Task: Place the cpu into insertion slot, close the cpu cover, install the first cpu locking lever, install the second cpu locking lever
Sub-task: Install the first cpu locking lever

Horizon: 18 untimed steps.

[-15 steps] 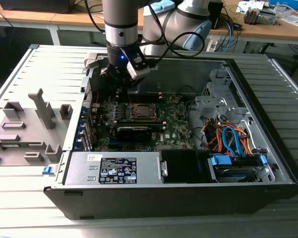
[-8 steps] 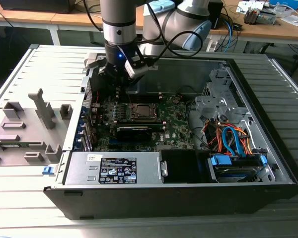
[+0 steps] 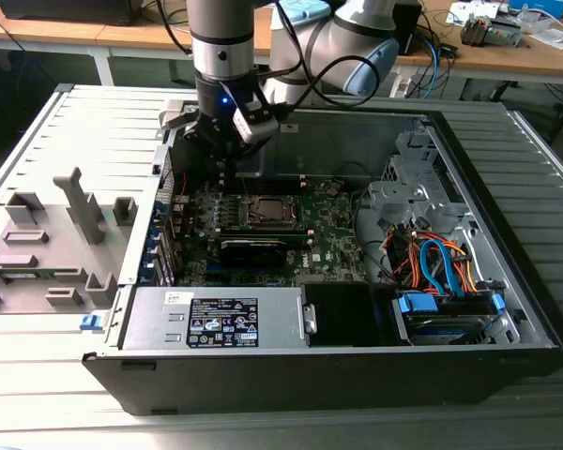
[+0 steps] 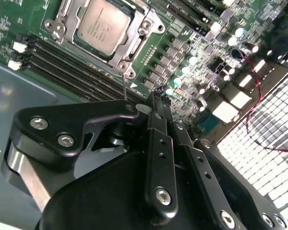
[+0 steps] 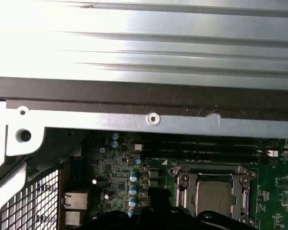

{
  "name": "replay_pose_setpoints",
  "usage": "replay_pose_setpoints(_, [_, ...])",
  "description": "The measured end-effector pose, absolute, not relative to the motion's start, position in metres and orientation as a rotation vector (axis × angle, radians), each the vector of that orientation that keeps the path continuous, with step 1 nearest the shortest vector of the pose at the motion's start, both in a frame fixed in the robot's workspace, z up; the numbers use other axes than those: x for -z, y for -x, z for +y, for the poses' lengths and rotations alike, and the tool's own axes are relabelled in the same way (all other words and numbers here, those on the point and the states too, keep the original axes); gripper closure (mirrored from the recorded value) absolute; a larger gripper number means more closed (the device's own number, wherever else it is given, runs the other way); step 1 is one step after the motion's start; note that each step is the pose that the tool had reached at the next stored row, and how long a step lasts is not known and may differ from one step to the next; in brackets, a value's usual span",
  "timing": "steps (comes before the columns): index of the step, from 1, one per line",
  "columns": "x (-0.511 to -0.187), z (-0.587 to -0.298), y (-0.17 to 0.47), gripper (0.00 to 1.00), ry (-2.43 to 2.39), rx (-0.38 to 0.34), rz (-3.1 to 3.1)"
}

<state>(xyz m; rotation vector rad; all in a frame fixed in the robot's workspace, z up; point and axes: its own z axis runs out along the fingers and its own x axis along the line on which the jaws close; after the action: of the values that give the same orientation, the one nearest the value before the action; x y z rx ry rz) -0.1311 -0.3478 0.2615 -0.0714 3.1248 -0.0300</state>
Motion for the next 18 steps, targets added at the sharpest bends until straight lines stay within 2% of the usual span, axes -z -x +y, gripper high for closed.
replay_pose_setpoints(6, [-0.2614, -0.3392, 0.1312, 0.89, 0.072, 0.006, 3.125])
replay_pose_setpoints(8, [-0.2615, -0.3391, 0.1312, 0.89, 0.071, -0.055, 3.123])
replay_pose_setpoints(18, [-0.2614, -0.3401, 0.1280, 0.89, 0.071, -0.058, 3.124])
